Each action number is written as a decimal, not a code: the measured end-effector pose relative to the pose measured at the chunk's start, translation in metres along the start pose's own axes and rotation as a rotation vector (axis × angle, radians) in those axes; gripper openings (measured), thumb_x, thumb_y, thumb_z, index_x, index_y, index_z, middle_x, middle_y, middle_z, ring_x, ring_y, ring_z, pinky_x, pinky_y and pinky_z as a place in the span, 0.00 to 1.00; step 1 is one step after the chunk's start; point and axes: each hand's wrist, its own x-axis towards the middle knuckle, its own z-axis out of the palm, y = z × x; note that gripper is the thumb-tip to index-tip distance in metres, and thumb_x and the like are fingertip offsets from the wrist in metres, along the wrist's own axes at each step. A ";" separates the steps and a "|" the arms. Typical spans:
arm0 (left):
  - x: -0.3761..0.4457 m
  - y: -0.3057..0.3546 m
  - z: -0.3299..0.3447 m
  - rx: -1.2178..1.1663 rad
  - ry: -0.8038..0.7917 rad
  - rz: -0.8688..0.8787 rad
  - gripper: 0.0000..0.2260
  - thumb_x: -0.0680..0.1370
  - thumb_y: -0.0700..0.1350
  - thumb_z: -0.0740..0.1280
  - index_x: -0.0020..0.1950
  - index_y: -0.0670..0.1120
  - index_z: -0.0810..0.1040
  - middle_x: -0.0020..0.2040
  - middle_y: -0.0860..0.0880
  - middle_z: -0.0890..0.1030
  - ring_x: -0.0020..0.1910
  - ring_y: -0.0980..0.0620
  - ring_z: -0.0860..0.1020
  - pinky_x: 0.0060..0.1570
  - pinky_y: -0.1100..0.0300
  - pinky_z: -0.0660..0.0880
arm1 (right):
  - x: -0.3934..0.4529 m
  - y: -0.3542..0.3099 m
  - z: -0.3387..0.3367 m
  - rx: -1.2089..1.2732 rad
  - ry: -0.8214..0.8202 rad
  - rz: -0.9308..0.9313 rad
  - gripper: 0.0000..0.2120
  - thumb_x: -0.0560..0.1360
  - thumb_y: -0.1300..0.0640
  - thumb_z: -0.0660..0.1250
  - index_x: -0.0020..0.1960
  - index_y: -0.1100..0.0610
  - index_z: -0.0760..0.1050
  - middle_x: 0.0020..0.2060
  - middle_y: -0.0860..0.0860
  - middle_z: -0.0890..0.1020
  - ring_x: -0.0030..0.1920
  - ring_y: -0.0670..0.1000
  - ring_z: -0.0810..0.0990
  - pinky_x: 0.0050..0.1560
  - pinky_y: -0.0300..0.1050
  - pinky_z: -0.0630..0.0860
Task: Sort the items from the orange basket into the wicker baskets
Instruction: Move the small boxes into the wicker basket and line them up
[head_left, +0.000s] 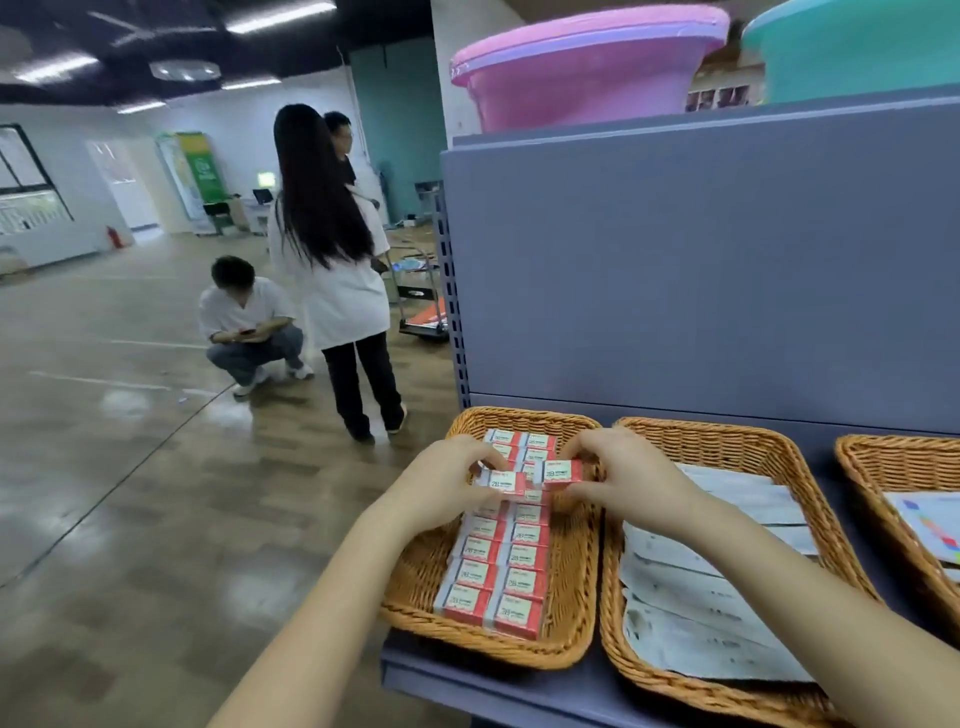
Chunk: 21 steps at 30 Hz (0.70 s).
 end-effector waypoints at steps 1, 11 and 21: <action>0.003 -0.007 0.000 0.010 -0.017 0.021 0.16 0.75 0.53 0.70 0.61 0.54 0.76 0.62 0.56 0.74 0.59 0.58 0.71 0.56 0.64 0.68 | 0.002 -0.003 0.003 0.003 -0.001 0.018 0.16 0.74 0.48 0.68 0.59 0.50 0.74 0.56 0.44 0.76 0.51 0.42 0.67 0.49 0.35 0.66; 0.024 -0.039 0.006 0.093 -0.036 0.169 0.16 0.76 0.52 0.69 0.63 0.53 0.75 0.60 0.54 0.73 0.57 0.56 0.73 0.57 0.61 0.72 | 0.010 -0.014 0.033 -0.048 -0.014 0.200 0.18 0.73 0.46 0.69 0.61 0.49 0.73 0.57 0.46 0.74 0.61 0.48 0.68 0.61 0.43 0.67; 0.033 -0.041 0.019 0.151 -0.054 0.263 0.17 0.78 0.50 0.65 0.66 0.50 0.73 0.62 0.51 0.74 0.60 0.54 0.71 0.59 0.59 0.71 | 0.021 -0.019 0.052 -0.154 -0.010 0.230 0.20 0.73 0.45 0.68 0.63 0.49 0.72 0.57 0.47 0.73 0.60 0.48 0.67 0.59 0.43 0.70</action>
